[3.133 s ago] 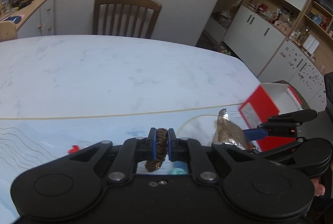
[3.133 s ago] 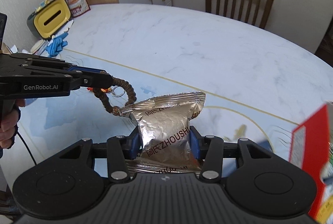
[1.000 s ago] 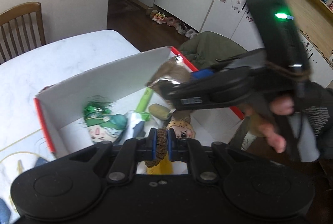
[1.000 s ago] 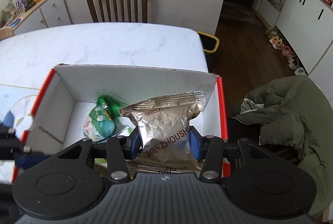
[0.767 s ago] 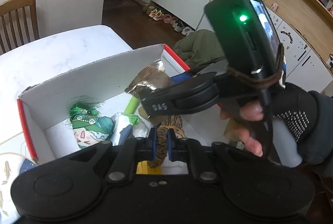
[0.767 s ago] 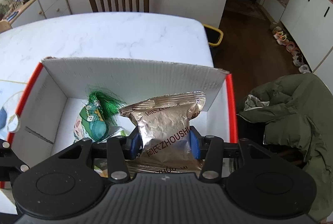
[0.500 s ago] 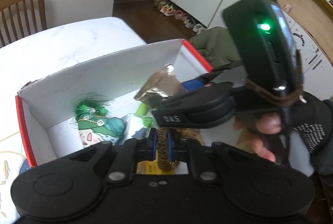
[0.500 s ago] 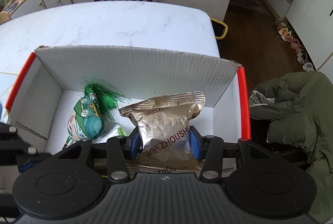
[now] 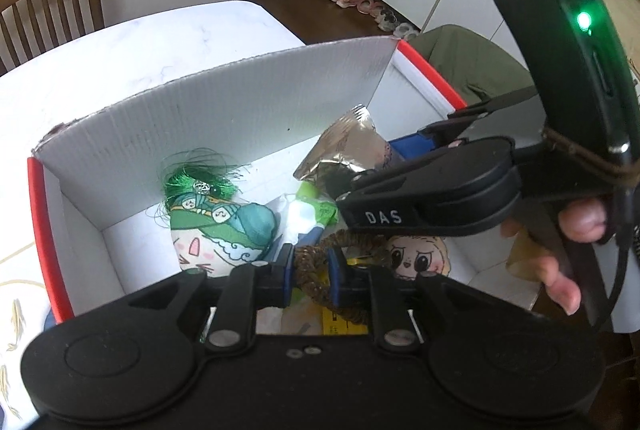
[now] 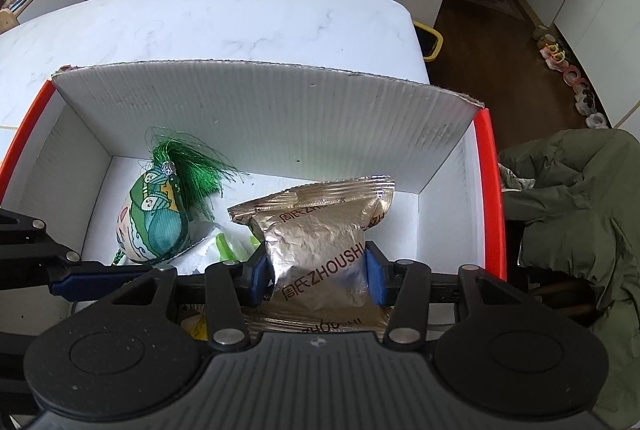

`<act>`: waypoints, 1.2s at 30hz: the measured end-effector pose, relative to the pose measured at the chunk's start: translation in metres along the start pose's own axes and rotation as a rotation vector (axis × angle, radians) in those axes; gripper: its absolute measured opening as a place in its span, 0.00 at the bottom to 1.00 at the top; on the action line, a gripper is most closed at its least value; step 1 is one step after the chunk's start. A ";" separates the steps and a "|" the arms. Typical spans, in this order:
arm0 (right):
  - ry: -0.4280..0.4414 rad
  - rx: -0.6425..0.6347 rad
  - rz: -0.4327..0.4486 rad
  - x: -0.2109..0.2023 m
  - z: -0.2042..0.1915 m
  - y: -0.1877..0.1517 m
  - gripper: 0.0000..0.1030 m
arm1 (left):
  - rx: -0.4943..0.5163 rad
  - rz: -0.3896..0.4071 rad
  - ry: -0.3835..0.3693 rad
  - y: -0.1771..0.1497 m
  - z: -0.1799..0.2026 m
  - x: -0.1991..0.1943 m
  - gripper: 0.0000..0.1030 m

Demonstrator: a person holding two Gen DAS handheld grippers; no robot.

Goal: Organize objects
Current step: 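Open both tools to drop the foil bag and bead keychain into the box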

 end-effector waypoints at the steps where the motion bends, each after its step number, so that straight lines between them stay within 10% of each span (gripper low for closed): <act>1: 0.001 0.005 -0.001 0.000 0.000 0.000 0.46 | 0.002 -0.001 0.000 0.000 0.000 0.001 0.18; 19: 0.030 0.012 0.032 -0.040 -0.005 -0.002 0.63 | 0.009 0.059 -0.004 -0.004 0.006 -0.033 0.69; 36: 0.076 0.024 0.158 -0.114 -0.029 -0.003 0.70 | 0.047 0.184 0.003 -0.008 0.009 -0.101 0.85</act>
Point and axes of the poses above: each gripper's, at about its wrist camera, not at the fingertips, and x roughly the way its jaws point, z to its right, y to its top, the point moved 4 cm from there along x, roughly the way its jaws point, and after that the axes turned 11 degrees about z, right-handed, at the moved point
